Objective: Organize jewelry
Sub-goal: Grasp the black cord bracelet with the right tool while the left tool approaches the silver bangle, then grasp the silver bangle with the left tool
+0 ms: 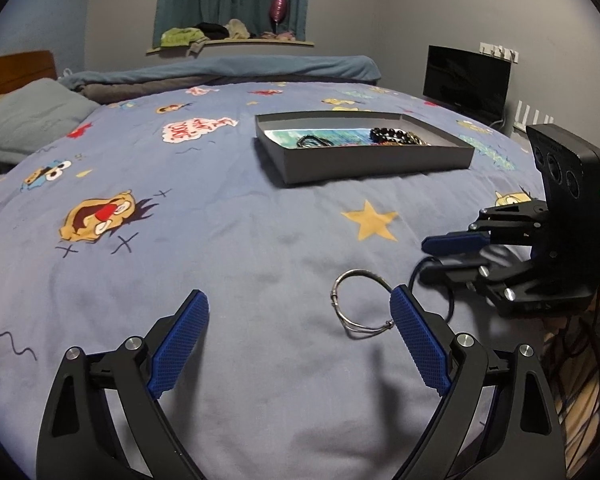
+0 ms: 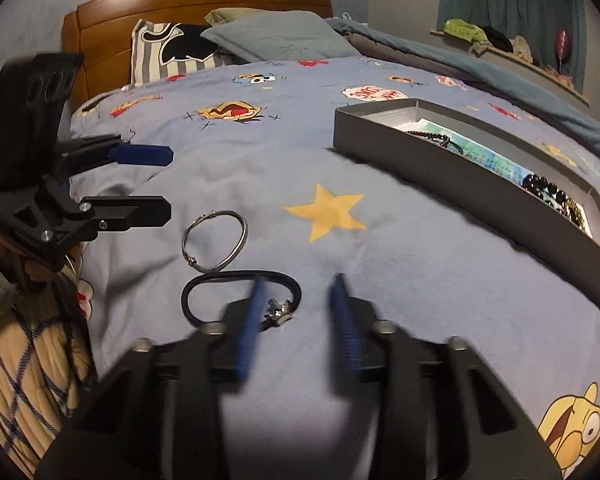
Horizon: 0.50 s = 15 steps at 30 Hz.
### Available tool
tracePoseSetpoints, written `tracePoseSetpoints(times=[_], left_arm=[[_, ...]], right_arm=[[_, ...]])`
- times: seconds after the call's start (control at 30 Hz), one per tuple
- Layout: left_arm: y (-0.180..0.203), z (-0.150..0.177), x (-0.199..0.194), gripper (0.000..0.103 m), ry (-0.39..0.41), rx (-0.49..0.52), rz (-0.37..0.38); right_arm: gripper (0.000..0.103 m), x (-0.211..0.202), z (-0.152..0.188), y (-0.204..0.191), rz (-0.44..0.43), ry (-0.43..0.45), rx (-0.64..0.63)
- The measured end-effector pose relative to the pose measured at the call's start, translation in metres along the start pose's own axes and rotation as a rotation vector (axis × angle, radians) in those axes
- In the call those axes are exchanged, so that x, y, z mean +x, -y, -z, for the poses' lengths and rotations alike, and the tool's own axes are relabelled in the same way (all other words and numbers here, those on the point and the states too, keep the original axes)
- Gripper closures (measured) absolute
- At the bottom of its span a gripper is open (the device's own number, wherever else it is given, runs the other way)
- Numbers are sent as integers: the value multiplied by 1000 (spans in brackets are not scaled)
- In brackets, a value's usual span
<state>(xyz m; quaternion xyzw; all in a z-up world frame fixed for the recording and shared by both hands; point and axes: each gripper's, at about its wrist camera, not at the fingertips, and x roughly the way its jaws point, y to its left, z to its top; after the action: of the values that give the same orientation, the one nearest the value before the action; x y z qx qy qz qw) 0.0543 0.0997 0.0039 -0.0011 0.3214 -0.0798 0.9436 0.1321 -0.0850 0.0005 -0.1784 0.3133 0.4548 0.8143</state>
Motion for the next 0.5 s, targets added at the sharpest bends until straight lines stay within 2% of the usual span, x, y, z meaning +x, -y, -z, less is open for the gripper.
tracePoseSetpoints(times=[0.03, 0.43, 0.5], left_arm=[[2, 0, 0, 11, 0, 5, 4], [35, 0, 20, 15, -59, 104, 52], [39, 1, 24, 23, -74, 121, 48]], right_arm=[[88, -1, 0, 0, 3, 8, -5], [89, -20, -3, 25, 41, 79, 65], [89, -22, -4, 29, 45, 84, 75]])
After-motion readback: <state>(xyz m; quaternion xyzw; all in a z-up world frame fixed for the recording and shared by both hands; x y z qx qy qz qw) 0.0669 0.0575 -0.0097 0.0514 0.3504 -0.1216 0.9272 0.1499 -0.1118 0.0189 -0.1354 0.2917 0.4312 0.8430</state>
